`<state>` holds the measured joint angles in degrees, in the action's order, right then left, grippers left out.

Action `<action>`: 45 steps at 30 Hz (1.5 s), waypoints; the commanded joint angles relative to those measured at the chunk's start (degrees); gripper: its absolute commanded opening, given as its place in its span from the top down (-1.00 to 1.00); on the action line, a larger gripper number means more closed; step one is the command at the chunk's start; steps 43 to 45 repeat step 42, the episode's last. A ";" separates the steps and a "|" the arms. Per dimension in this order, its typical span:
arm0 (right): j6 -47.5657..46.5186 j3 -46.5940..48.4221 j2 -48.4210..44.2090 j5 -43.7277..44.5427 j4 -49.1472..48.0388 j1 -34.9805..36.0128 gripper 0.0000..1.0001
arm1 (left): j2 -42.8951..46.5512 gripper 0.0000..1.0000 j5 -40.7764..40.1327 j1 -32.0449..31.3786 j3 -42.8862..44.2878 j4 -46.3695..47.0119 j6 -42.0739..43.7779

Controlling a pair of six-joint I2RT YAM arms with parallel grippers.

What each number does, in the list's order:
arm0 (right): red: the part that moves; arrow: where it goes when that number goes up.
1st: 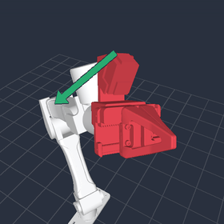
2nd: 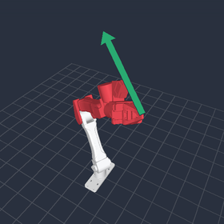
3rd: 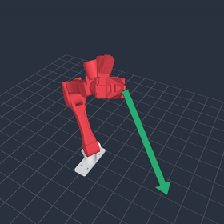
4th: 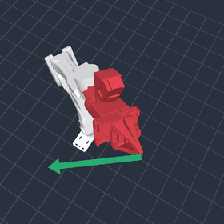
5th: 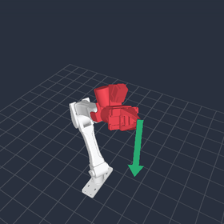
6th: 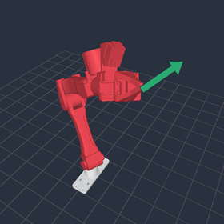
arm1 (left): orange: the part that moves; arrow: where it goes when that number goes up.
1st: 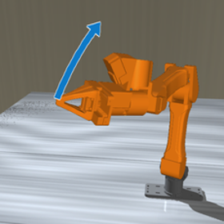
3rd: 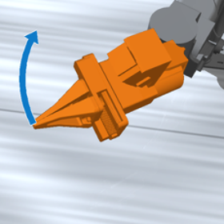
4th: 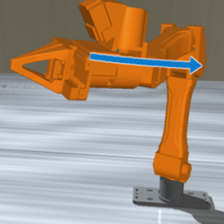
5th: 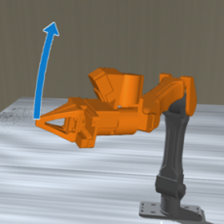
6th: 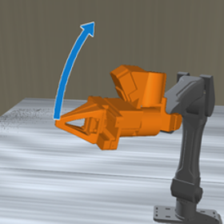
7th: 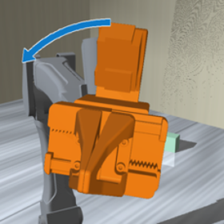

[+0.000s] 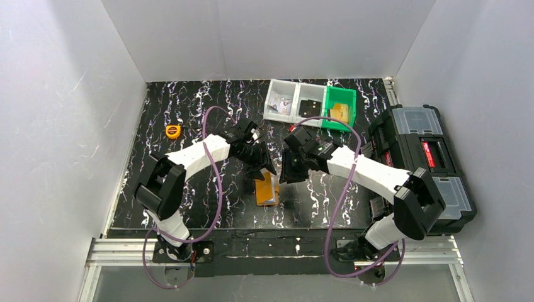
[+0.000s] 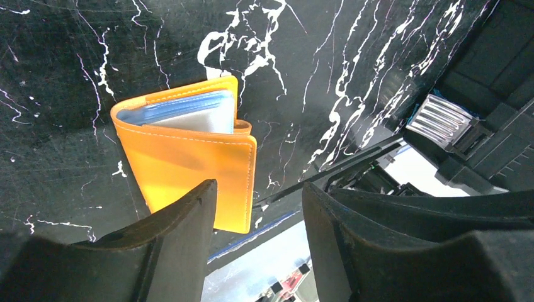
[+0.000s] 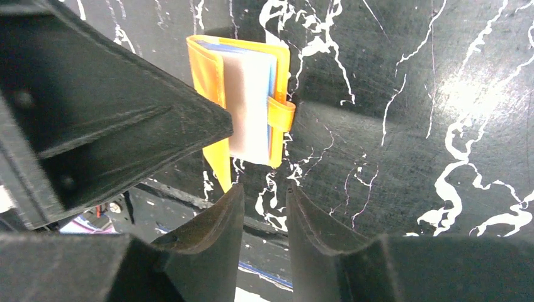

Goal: Take the credit cards out of the card holder
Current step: Close the card holder at the center of the board, then reset both arms

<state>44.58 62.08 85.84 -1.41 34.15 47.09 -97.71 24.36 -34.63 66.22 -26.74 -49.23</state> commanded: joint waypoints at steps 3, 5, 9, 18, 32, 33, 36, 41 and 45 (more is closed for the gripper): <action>-1.11 3.84 -3.35 1.10 1.60 -0.75 0.22 | 3.17 -0.03 -0.15 -0.08 2.06 -4.06 2.43; -1.21 3.98 -3.77 1.13 1.69 -0.85 0.21 | 3.59 -0.04 -0.02 -0.06 2.22 -4.30 2.65; -1.16 4.38 -4.85 1.07 1.84 -1.17 0.11 | 5.57 -0.04 -2.06 0.00 4.45 -6.36 4.86; -2.03 7.70 -12.15 3.21 3.28 -2.14 -0.63 | 15.06 -0.75 -11.95 1.28 14.62 -17.71 13.97; -4.16 9.21 -23.97 7.92 2.37 -3.93 -0.97 | 25.40 -0.96 -27.92 2.11 17.58 -25.68 17.24; -4.27 9.27 -24.19 8.00 2.53 -4.02 -0.97 | 26.29 -0.96 -28.06 2.11 16.94 -24.97 17.24; -4.41 9.20 -24.90 8.24 2.67 -4.11 -0.97 | 27.43 -0.96 -28.09 2.20 15.49 -23.80 17.13; -4.43 8.76 -25.48 8.69 2.68 -4.22 -0.97 | 27.84 -0.97 -27.15 2.20 14.55 -22.99 17.61; -4.44 8.76 -25.61 8.67 2.81 -4.28 -0.97 | 27.94 -0.97 -27.26 2.20 14.46 -22.89 17.59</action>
